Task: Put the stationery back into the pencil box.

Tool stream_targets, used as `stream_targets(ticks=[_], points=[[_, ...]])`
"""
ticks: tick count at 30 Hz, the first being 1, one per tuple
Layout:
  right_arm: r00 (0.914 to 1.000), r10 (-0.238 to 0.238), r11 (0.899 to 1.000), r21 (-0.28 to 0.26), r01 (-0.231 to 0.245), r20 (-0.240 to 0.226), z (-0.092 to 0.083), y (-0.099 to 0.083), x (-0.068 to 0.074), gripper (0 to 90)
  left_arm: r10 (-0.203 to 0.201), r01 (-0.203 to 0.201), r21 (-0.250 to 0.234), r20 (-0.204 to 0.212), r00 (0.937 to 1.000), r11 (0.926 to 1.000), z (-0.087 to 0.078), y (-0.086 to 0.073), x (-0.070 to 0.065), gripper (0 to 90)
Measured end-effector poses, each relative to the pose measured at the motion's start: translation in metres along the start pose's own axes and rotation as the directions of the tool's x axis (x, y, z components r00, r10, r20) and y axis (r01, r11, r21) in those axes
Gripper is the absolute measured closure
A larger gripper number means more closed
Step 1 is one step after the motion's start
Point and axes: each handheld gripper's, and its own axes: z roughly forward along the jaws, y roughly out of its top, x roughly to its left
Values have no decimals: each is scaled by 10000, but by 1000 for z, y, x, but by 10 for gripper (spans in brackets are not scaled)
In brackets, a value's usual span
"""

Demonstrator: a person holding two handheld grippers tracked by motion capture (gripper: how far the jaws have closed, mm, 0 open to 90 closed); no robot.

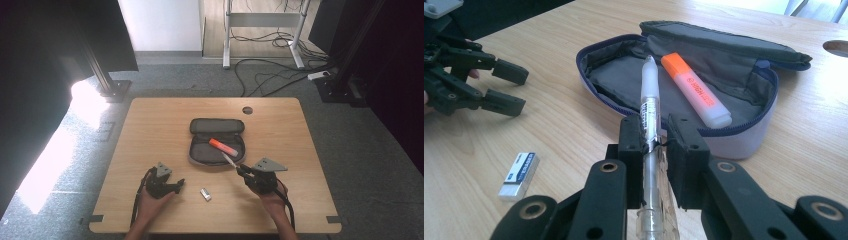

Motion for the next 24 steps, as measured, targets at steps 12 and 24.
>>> stream_targets(ticks=[12,24], points=[[9996,-273,9995,125,274,-68,8,12,-3,769,0,0,1,0,10000,10000,0,0,0,289],[9998,57,9999,135,-55,-185,16,21,-12,769,5,-5,1,-2,10000,10000,0,0,0,289]])
